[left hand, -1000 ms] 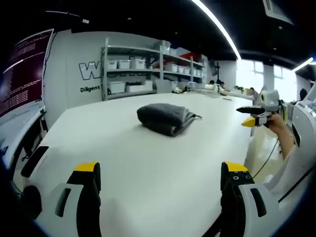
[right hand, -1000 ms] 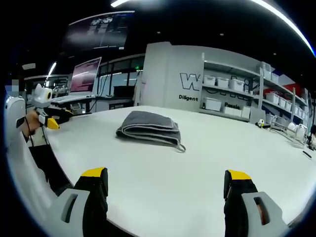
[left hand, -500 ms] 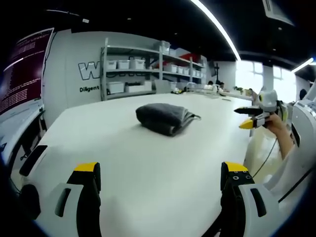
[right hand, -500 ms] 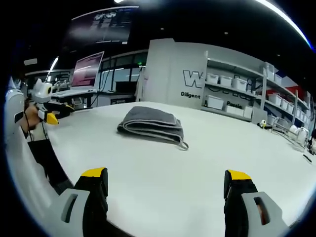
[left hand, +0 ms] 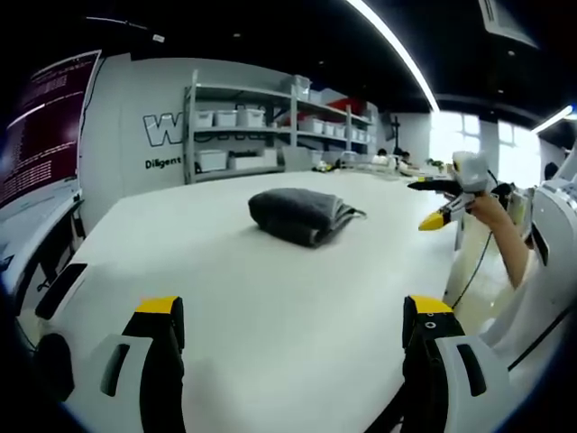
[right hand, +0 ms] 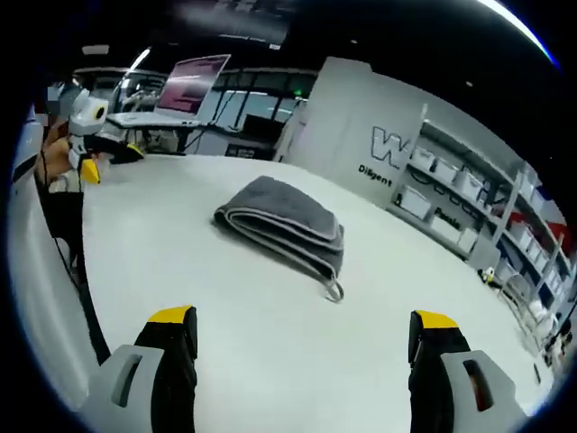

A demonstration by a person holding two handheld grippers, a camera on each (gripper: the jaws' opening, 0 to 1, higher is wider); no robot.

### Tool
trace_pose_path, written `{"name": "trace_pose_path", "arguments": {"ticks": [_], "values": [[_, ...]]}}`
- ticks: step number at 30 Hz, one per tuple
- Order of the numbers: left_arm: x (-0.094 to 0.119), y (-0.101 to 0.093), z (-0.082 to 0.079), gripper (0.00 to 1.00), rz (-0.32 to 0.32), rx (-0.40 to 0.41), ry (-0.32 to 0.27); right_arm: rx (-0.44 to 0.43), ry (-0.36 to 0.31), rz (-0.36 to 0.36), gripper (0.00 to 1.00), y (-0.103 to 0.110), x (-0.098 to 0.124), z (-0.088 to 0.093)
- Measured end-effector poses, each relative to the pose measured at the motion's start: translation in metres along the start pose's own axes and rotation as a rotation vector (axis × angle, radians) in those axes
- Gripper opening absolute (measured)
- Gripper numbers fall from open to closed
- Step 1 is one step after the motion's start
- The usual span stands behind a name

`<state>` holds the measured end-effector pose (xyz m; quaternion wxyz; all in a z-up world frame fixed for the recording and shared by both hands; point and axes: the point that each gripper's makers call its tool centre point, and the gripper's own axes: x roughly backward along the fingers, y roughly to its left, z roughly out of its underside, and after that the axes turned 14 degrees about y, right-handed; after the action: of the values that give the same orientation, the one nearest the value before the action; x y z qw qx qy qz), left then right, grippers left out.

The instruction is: Open the folded towel by lifting each exposed corner and separating the folded layers until the towel lies flat within the target outline without major curled edges

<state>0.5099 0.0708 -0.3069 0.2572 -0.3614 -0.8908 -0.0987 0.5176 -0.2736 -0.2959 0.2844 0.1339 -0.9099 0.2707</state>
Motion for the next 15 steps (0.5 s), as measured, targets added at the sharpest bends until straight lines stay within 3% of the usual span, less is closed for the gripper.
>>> {"name": "trace_pose_path", "arguments": {"ticks": [9,14,15], "values": [[0.001,-0.004,0.002,0.99,0.018,-0.002,-0.001,0.191,-0.023,-0.048,0.91,-0.005,-0.049,-0.039],[0.003,-0.006,0.0,0.99,0.034,-0.011,-0.009,0.39,-0.027,-0.033,0.7,-0.004,-0.084,-0.058],[0.004,-0.006,0.0,0.99,0.036,-0.01,-0.01,0.388,-0.025,-0.033,0.69,-0.004,-0.089,-0.061]]}}
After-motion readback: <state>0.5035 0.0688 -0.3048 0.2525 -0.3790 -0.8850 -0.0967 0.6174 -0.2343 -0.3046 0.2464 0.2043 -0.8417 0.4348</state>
